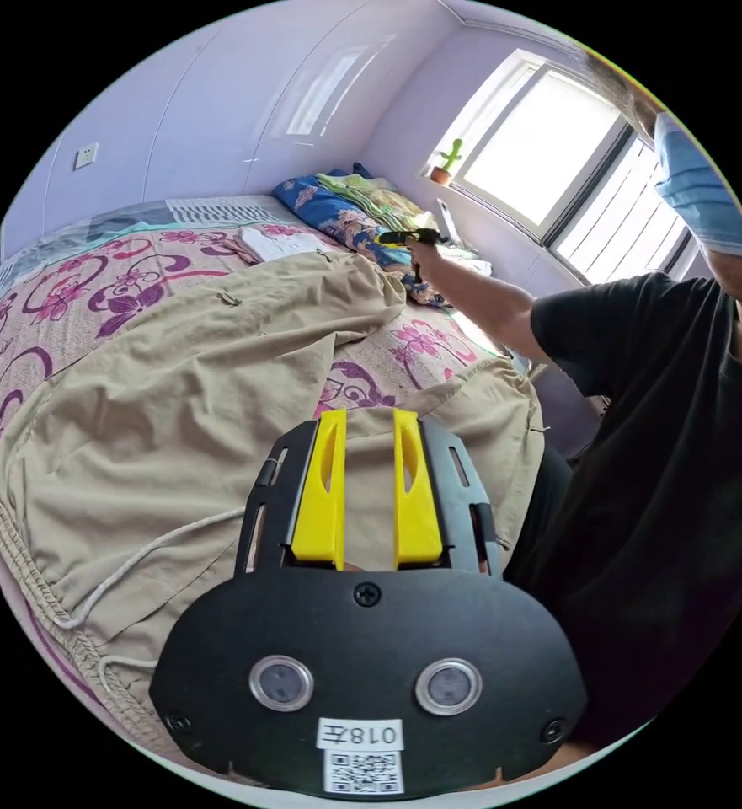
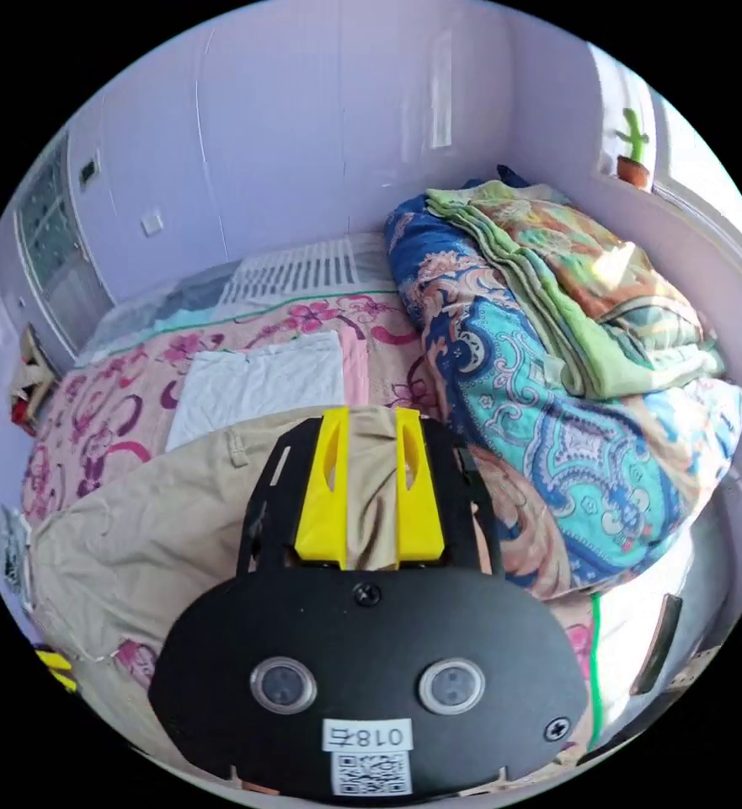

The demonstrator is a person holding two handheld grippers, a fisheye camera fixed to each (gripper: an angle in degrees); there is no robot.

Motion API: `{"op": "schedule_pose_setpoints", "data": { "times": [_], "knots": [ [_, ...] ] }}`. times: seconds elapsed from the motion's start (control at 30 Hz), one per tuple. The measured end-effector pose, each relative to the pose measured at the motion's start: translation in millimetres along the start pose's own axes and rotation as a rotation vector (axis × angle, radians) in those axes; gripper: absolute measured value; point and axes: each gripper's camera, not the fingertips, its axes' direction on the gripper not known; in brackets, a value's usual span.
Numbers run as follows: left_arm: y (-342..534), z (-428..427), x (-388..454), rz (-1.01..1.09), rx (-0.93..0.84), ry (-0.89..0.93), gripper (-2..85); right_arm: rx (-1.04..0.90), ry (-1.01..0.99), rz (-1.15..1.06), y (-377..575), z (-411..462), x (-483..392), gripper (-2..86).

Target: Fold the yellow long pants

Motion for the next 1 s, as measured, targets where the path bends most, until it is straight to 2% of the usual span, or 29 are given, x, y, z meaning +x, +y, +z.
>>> {"op": "schedule_pose_setpoints", "data": {
  "times": [0.03,0.07,0.2,0.27,0.37,0.43,0.5,0.63,0.77,0.9,1.0],
  "knots": [
    [4.8,-1.9,1.3,0.011,-0.005,-0.029,8.7,0.020,-0.077,0.011,10.9,-10.7,6.8,8.7],
    [8.0,-4.3,2.4,0.015,-0.001,-0.042,8.7,0.006,-0.237,-0.012,34.8,-26.9,15.2,8.8],
    [59.3,-51.7,-0.5,-0.067,0.091,-0.140,8.8,-0.209,-0.647,-0.102,145.4,-69.0,27.5,8.3],
    [97.1,-84.8,-6.3,-0.168,0.154,-0.204,8.9,-0.243,-0.712,-0.067,197.0,-94.1,42.0,8.1],
    [173.7,-143.9,-12.4,-0.421,0.268,-0.310,9.8,-0.215,-0.675,0.084,273.0,-144.9,90.4,7.9],
    [243.0,-181.1,-16.1,-0.674,0.409,-0.300,11.0,-0.134,-0.623,0.250,315.0,-179.4,133.9,7.6],
    [290.0,-193.8,-16.7,-0.825,0.476,-0.276,12.4,0.018,-0.521,0.477,371.0,-223.8,193.3,7.2],
    [356.1,-183.8,-14.5,-1.038,0.470,-0.258,14.5,0.166,-0.481,0.776,448.3,-256.2,257.8,6.6],
    [370.3,-156.5,-22.1,-1.066,0.418,-0.199,15.6,0.270,-0.563,0.922,505.9,-266.3,284.4,5.6],
    [359.5,-137.4,-26.3,-1.004,0.244,-0.376,16.0,0.300,-0.619,0.917,529.9,-272.7,285.0,5.1],
    [350.3,-122.4,-25.7,-0.942,0.175,-0.440,16.9,0.306,-0.621,0.900,542.6,-279.8,286.3,4.6]
  ]
}}
